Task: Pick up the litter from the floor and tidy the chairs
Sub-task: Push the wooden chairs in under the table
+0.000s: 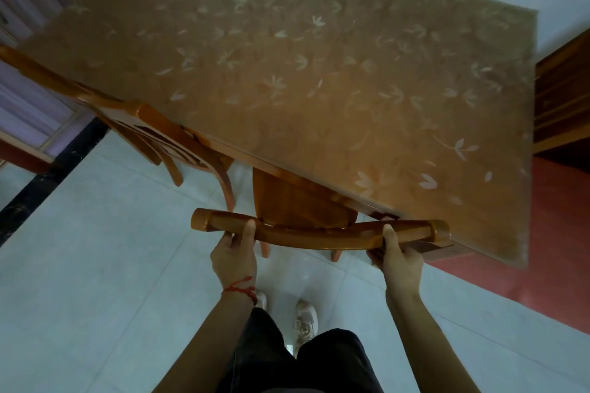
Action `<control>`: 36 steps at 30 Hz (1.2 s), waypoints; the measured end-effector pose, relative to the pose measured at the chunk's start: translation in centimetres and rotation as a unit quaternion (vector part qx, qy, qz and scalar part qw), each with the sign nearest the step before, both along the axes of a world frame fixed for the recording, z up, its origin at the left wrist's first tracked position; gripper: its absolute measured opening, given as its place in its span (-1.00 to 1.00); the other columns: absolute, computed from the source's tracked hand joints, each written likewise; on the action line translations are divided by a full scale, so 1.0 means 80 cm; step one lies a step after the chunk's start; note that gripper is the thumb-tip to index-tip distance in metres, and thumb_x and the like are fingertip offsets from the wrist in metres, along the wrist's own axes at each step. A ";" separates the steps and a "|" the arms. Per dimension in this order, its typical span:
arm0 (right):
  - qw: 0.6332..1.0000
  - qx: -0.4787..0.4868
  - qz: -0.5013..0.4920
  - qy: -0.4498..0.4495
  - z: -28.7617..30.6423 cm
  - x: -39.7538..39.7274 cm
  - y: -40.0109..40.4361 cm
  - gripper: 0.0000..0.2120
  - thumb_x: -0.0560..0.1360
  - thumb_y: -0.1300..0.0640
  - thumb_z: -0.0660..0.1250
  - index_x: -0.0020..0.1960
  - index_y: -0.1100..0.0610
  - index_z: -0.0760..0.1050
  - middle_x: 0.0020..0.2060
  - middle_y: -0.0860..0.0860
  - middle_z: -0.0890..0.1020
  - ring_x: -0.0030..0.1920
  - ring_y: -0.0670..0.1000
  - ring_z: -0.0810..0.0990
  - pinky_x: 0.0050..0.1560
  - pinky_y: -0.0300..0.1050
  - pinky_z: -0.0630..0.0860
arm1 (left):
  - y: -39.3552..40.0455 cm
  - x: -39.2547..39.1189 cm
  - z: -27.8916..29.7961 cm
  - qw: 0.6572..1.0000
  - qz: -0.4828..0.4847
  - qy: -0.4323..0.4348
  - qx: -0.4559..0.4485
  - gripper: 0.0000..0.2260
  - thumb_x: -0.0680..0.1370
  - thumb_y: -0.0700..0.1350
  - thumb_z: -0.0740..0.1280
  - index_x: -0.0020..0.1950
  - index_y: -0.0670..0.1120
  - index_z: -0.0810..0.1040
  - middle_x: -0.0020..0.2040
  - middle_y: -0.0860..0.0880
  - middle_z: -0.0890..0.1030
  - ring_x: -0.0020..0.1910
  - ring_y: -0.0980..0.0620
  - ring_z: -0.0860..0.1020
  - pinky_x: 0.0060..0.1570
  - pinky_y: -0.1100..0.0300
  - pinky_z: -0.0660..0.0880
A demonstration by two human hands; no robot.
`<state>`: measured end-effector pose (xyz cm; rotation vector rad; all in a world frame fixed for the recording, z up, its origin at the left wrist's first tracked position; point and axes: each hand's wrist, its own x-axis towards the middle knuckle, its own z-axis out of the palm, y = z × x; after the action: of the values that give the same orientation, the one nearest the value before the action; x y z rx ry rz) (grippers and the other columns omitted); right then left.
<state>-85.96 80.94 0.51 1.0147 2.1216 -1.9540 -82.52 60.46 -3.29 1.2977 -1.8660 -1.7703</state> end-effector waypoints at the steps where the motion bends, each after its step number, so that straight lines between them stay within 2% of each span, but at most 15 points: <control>1: 1.000 0.006 -0.008 0.003 0.000 0.003 -0.002 -0.70 0.55 0.07 0.23 -0.35 0.10 0.42 -0.39 0.05 0.54 -0.15 0.22 0.60 0.04 0.14 0.54 | -0.001 0.001 0.000 1.000 -0.005 0.001 -0.005 -0.75 0.46 0.02 0.37 -0.35 -0.07 0.48 -0.34 -0.05 0.60 -0.19 -0.12 0.60 -0.02 -0.03 0.51; 3: 1.000 0.015 -0.020 0.013 0.001 0.002 -0.009 -0.70 0.55 0.08 0.23 -0.36 0.07 0.41 -0.40 0.04 0.54 -0.21 0.15 0.58 0.06 0.17 0.52 | -0.007 -0.001 0.001 1.000 -0.014 -0.012 -0.014 -0.75 0.46 0.02 0.37 -0.36 -0.05 0.46 -0.37 -0.03 0.57 -0.21 -0.14 0.59 -0.01 -0.08 0.52; 5: 0.999 0.014 -0.026 0.015 0.004 0.002 -0.020 -0.71 0.54 0.11 0.25 -0.36 0.07 0.41 -0.38 0.11 0.55 -0.24 0.11 0.57 0.07 0.18 0.51 | -0.019 -0.005 0.000 0.999 -0.020 -0.020 -0.017 -0.75 0.47 0.02 0.37 -0.36 -0.04 0.47 -0.37 -0.05 0.56 -0.21 -0.16 0.59 0.00 -0.10 0.52; 8: 0.999 0.005 -0.046 0.014 0.008 0.005 -0.035 -0.69 0.53 0.13 0.26 -0.38 0.08 0.38 -0.22 0.36 0.57 -0.08 0.31 0.57 0.06 0.16 0.52 | -0.032 -0.010 0.002 0.999 -0.023 -0.025 -0.030 -0.77 0.47 0.02 0.36 -0.34 -0.04 0.48 -0.35 -0.05 0.58 -0.18 -0.16 0.59 0.02 -0.10 0.51; 11: 0.998 0.002 -0.068 0.004 0.003 0.002 -0.057 -0.69 0.53 0.12 0.27 -0.38 0.09 0.38 -0.34 0.24 0.55 -0.07 0.29 0.58 0.04 0.12 0.53 | -0.059 -0.021 0.004 0.999 -0.034 -0.017 -0.022 -0.74 0.47 0.01 0.38 -0.36 -0.09 0.50 -0.36 -0.09 0.58 -0.19 -0.16 0.59 0.01 -0.10 0.52; 14: 0.995 -0.007 -0.099 -0.001 -0.002 0.002 -0.087 -0.71 0.53 0.15 0.27 -0.37 0.12 0.40 -0.35 0.21 0.54 -0.09 0.24 0.59 0.02 0.06 0.54 | -0.093 -0.030 0.001 0.997 -0.070 -0.019 -0.036 -0.73 0.46 0.02 0.37 -0.36 -0.09 0.49 -0.36 -0.10 0.59 -0.21 -0.16 0.60 -0.01 -0.09 0.52; 20: 0.990 0.002 -0.139 -0.029 -0.014 0.005 -0.147 -0.63 0.51 0.11 0.28 -0.41 0.28 0.44 -0.45 0.14 0.53 -0.29 0.08 0.59 -0.05 0.00 0.56 | -0.159 -0.053 0.001 0.993 -0.119 -0.012 -0.024 -0.77 0.46 0.02 0.38 -0.34 -0.07 0.51 -0.35 -0.06 0.59 -0.21 -0.11 0.60 -0.05 0.02 0.52; 24: 0.987 0.022 -0.157 -0.028 -0.018 0.007 -0.186 -0.61 0.53 0.07 0.27 -0.40 0.26 0.46 -0.42 0.16 0.56 -0.27 0.12 0.60 -0.08 -0.02 0.55 | -0.197 -0.068 0.003 0.990 -0.142 -0.006 -0.008 -0.76 0.45 -0.01 0.40 -0.35 -0.11 0.51 -0.36 -0.05 0.59 -0.25 -0.04 0.58 -0.05 0.02 0.52; 28: 0.985 0.015 -0.168 -0.025 -0.018 0.006 -0.221 -0.63 0.54 0.07 0.25 -0.37 0.25 0.48 -0.38 0.17 0.58 -0.24 0.12 0.61 -0.08 -0.05 0.53 | -0.233 -0.082 0.003 0.987 -0.163 0.000 -0.006 -0.80 0.45 0.00 0.40 -0.33 -0.04 0.52 -0.34 -0.02 0.59 -0.22 -0.03 0.58 -0.04 0.02 0.51; 33: 0.979 0.063 -0.194 -0.009 -0.021 0.004 -0.244 -0.60 0.54 -0.01 0.23 -0.37 0.23 0.45 -0.43 0.15 0.55 -0.32 0.09 0.58 -0.12 -0.11 0.51 | -0.243 -0.095 0.004 0.986 -0.167 0.002 0.007 -0.82 0.45 -0.03 0.41 -0.33 0.00 0.52 -0.33 0.02 0.59 -0.23 0.01 0.58 -0.06 0.05 0.51; 36: 0.975 0.088 -0.206 -0.001 -0.024 0.001 -0.244 -0.58 0.53 -0.01 0.24 -0.41 0.21 0.40 -0.50 0.11 0.48 -0.41 0.04 0.51 -0.13 -0.07 0.51 | -0.241 -0.096 0.004 0.985 -0.171 0.001 0.001 -0.80 0.46 -0.02 0.40 -0.34 -0.02 0.51 -0.35 0.02 0.58 -0.25 0.02 0.57 -0.10 0.10 0.47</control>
<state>-85.89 61.43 -1.43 1.6014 2.2592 -1.9395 -90.24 41.15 -3.00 1.0204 -2.1907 -1.9305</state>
